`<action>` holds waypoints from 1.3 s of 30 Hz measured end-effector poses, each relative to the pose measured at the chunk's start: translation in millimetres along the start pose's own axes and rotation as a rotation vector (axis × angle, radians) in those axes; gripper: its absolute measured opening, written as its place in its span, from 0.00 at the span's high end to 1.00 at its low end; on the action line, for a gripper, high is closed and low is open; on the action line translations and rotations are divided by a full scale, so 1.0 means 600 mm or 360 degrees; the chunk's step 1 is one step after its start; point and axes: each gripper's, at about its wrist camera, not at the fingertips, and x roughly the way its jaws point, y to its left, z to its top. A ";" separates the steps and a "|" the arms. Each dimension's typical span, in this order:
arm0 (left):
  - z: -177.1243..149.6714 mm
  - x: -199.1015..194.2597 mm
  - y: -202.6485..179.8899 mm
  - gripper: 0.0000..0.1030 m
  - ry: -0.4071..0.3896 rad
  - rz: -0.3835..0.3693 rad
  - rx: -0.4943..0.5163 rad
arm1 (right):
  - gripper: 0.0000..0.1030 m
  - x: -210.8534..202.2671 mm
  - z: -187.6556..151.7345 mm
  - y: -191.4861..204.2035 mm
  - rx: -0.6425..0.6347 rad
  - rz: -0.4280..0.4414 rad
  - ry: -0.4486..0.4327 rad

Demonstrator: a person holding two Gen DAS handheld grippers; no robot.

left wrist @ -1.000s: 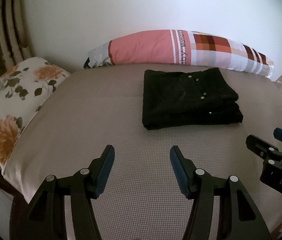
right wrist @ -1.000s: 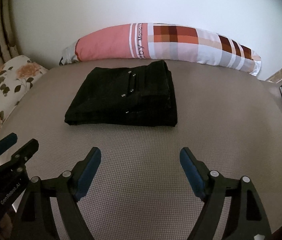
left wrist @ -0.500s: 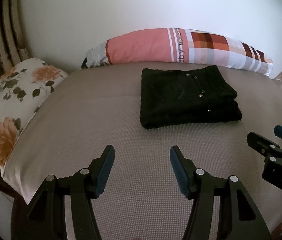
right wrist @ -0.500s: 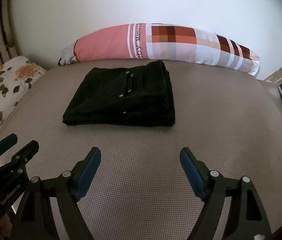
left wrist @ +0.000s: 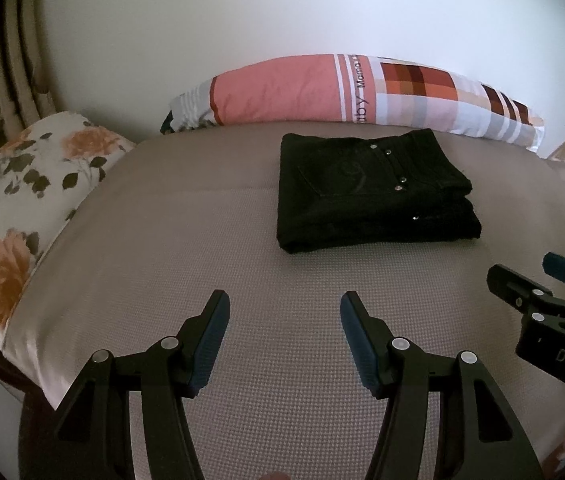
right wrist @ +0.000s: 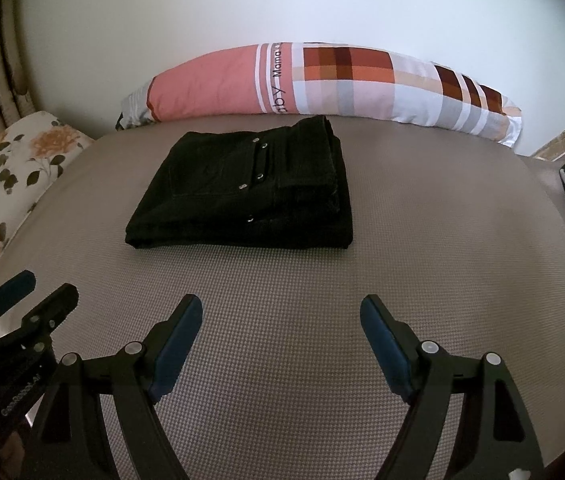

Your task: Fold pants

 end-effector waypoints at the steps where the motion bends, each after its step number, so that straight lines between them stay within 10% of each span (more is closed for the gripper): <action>1: 0.000 0.000 0.000 0.43 -0.0002 0.0005 0.0002 | 0.23 -0.001 -0.001 0.001 0.0002 0.0003 0.0001; 39: -0.006 0.013 -0.005 0.43 0.0026 0.0006 0.0058 | 0.23 0.008 -0.006 0.001 0.0000 -0.0021 0.0030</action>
